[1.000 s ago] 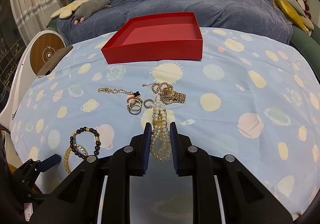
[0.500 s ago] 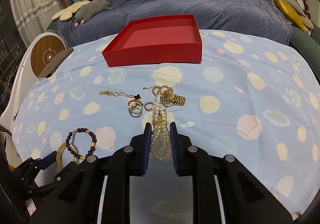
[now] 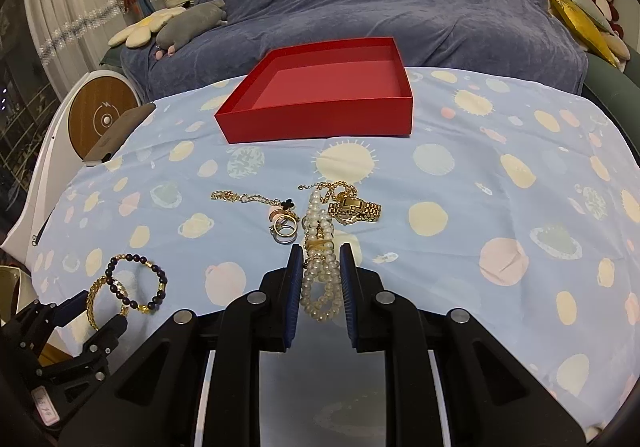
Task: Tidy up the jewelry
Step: 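Lift the gold bangle with the left tool, shaking off the black bead bracelet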
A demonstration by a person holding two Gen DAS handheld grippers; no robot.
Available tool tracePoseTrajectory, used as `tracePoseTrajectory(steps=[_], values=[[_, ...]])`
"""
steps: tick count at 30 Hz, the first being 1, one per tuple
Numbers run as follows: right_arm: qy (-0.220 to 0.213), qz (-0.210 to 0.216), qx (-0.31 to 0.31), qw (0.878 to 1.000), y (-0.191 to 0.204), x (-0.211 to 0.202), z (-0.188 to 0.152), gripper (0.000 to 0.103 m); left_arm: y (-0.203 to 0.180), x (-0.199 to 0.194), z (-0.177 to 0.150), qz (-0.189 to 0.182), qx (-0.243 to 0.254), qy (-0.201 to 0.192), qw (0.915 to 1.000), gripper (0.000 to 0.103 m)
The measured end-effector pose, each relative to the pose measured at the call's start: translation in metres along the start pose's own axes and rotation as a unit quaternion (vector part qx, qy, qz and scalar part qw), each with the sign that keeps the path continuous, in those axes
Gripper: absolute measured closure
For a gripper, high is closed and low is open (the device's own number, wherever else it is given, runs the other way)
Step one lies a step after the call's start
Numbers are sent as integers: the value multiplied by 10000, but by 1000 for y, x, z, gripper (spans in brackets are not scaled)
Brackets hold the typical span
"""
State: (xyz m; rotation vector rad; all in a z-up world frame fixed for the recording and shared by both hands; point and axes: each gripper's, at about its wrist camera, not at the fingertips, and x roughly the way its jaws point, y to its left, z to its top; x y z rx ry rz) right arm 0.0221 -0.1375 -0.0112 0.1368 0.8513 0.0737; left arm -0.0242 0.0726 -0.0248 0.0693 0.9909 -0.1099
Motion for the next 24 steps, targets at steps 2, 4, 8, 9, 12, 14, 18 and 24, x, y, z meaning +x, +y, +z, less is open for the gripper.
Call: tracePoseTrajectory(steps=[2,4,8,9,12,14,18,24], values=[[4,14,-9,10000,0,0,0,85,9,-2,3,-422,-377,274,9980,51],[16,37,-1,10000,0,0,0,85,8,-7,5,-426,-319,297,9981,51],[-6,52,-26,10000,1,-2,0,85,3,-21,15,-720,-374,318,9962,51],[-5,54,-19,10000,1,-2,0,85,1,-25,19,-790,-368,282,9958,51],[-11,56,-12,10000,2,-3,0,85,-14,-34,32,-855,-52,132,9962,51],[-24,58,-26,10000,2,-4,0,85,-25,-29,40,-815,150,107,9965,51],[-31,63,-23,10000,1,-5,0,85,-33,-7,32,-567,324,341,9973,52],[-19,80,35,10000,-3,-5,1,85,-18,-10,16,-171,301,118,9993,53]])
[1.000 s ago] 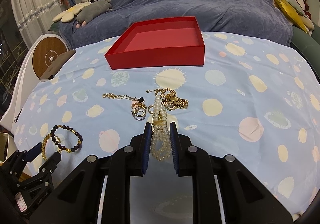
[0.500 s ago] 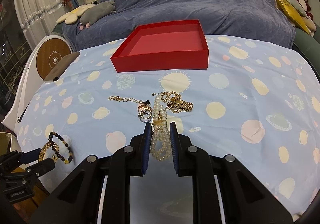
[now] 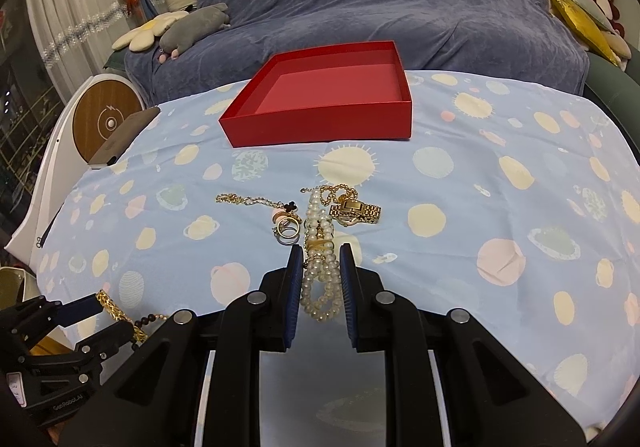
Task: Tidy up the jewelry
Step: 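Lift the gold bangle with the left tool, shaking off the black bead bracelet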
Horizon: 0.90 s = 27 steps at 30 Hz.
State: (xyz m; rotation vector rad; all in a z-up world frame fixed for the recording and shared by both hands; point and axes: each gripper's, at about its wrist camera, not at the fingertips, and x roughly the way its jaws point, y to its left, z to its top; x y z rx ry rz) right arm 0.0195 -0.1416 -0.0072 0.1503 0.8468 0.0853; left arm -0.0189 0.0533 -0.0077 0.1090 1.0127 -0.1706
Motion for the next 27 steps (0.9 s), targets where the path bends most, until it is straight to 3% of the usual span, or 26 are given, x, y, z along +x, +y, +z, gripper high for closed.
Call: tracePoseTrajectory(steps=[7,11,15,17,19,24,27], values=[[-9,-3,-57,10000,2,0,-1,85,3,4,15,630,479,-472,9957,53],[1,-10,-60,10000,2,1,-1,85,5,-12,17,303,408,-896,9947,53],[20,8,-56,10000,3,2,-1,85,-14,-26,17,503,973,-1488,9828,53],[22,20,-78,10000,4,2,-1,85,-26,-18,15,535,1363,-1470,9782,53],[30,17,-98,9999,5,3,-1,85,-30,4,12,640,1538,-1153,9793,53],[28,-1,-73,10000,4,3,-2,85,-21,31,4,824,1438,-823,9827,53],[23,0,-40,10000,2,3,-2,85,-13,31,6,904,1314,-865,9834,53]])
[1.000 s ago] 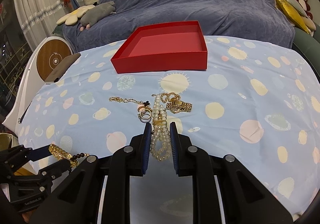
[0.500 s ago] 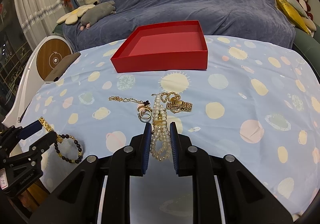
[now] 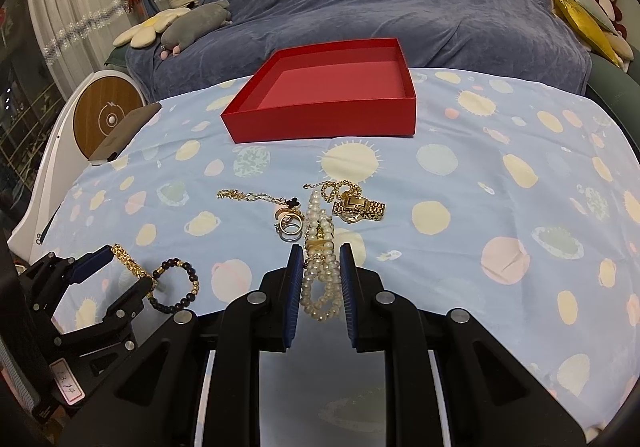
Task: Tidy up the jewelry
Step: 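Lift the gold bangle with the left tool, shaking off the black bead bracelet, then carry the bangle and pearls into the red box and open both tools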
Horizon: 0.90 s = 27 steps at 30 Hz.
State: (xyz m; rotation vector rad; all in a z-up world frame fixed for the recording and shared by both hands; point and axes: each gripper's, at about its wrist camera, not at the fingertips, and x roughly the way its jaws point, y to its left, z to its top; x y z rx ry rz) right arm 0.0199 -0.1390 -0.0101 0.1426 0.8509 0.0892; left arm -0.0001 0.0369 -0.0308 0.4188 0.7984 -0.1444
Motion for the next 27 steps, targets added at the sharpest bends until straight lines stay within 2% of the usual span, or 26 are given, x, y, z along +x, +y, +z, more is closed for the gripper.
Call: tracePoseTrajectory(steps=[8,14,21,27], values=[[-33,54,-27,10000,2,-3,2,85,23,-27,18,-204,-584,-425,9972,53],[-146,151,24,9998,3,-13,16,85,39,-40,58,-455,-1006,-705,9914,53],[-330,141,16,9994,1,-19,61,85,40,-35,123,-657,-1055,-1065,9865,53],[-435,83,-55,9990,-9,-2,119,85,40,-8,182,-795,-1003,-1215,9843,53]])
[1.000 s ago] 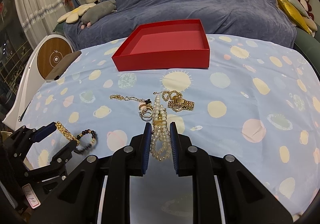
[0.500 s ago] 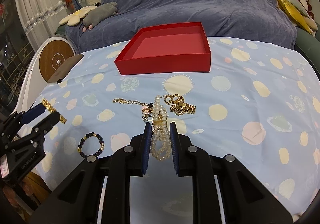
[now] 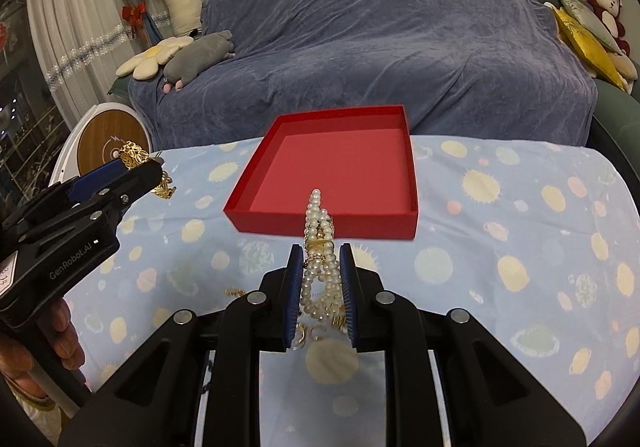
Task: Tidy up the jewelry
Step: 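Carry the bangle and pearls into the red box and open both tools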
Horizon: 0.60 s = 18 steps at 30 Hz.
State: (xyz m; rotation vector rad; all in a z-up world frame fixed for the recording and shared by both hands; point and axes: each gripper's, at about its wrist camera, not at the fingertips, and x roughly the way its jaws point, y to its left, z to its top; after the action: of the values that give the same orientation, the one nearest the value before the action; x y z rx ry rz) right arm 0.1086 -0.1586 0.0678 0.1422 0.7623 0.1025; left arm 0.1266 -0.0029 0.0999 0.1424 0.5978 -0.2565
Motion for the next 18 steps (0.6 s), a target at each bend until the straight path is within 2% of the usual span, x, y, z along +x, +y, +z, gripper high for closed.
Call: tracePoseTrajectory(steps=[3,7,10,18], values=[[-50,-36,5,10000,-8,20,30,85,0,30,21,-90,-40,32,9999,53],[30,-72,59,10000,-18,58,63,85,1,76,41,-11,-123,56,9999,53],[105,-163,32,9998,-23,91,82,85,1,113,52,-24,-218,177,9996,52],[459,-205,425,9978,-51,171,116,85,-2,192,69,65,-219,391,9990,52]])
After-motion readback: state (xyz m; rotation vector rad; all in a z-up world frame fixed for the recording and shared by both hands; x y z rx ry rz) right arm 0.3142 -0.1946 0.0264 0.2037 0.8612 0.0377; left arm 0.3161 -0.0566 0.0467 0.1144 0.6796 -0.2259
